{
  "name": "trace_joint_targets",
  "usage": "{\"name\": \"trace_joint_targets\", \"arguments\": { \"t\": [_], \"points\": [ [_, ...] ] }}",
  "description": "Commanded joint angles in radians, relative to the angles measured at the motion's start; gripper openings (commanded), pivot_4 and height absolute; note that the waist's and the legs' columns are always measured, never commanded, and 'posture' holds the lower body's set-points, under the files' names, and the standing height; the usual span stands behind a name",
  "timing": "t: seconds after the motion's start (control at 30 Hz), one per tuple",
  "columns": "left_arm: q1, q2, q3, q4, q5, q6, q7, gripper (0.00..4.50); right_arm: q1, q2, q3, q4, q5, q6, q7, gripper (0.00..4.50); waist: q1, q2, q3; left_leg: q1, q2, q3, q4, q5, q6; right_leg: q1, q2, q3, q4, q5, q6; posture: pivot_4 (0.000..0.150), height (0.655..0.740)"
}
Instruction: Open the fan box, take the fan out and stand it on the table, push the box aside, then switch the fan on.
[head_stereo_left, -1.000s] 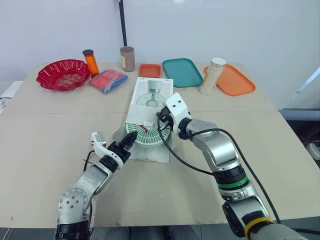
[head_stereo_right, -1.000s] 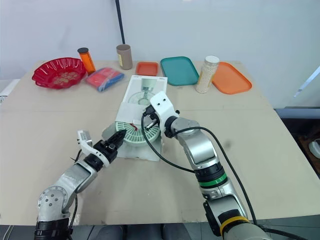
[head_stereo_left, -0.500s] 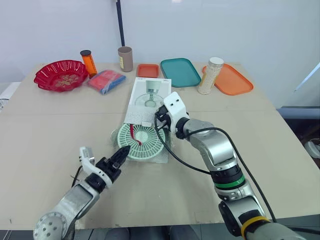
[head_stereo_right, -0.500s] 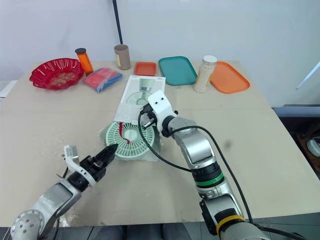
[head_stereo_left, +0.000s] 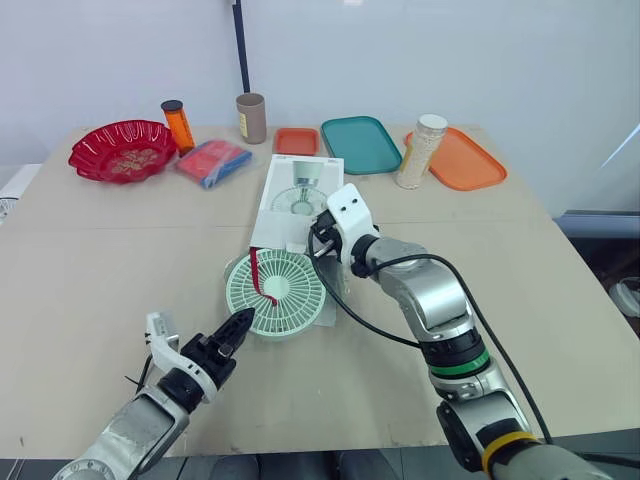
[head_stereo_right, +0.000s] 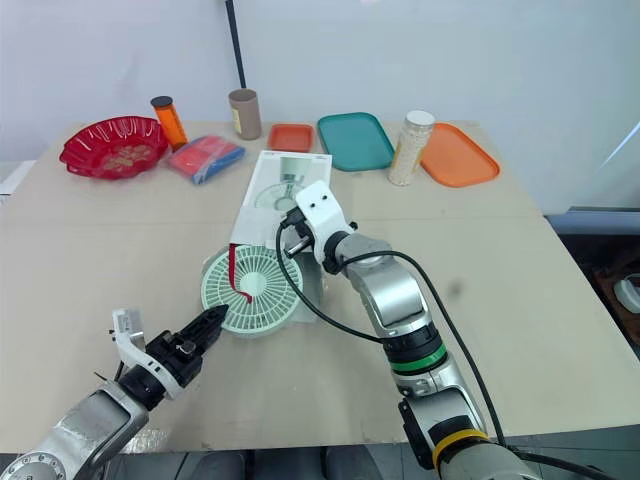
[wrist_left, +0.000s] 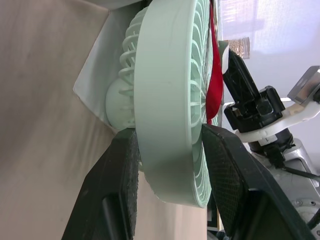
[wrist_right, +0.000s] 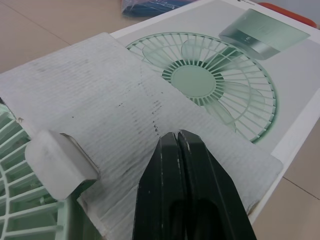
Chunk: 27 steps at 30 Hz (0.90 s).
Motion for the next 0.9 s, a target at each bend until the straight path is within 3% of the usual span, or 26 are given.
{"name": "trace_joint_targets", "arguments": {
  "t": [0.03,0.9],
  "points": [
    [0.058,0.034,-0.001,-0.044,-0.041,-0.021,0.039,1.97,0.014,0.000,0.006,0.045,-0.019,0.044,-0.021,0.00,0.000,0.000,0.000,0.000,0.000,0.000,0.000,0.000,0.000,0.000,0.000,0.000,0.000,0.000,0.000,0.150,0.7400],
    [0.416,0.135,0.007,-0.191,-0.047,-0.129,-0.048,1.97,-0.005,0.012,0.036,0.021,-0.023,0.055,-0.022,0.00,-0.003,0.002,0.002,-0.001,0.001,0.003,-0.001,-0.002,-0.001,-0.004,0.000,0.002,-0.001,-0.004,-0.001,0.150,0.7400]
  ]
}}
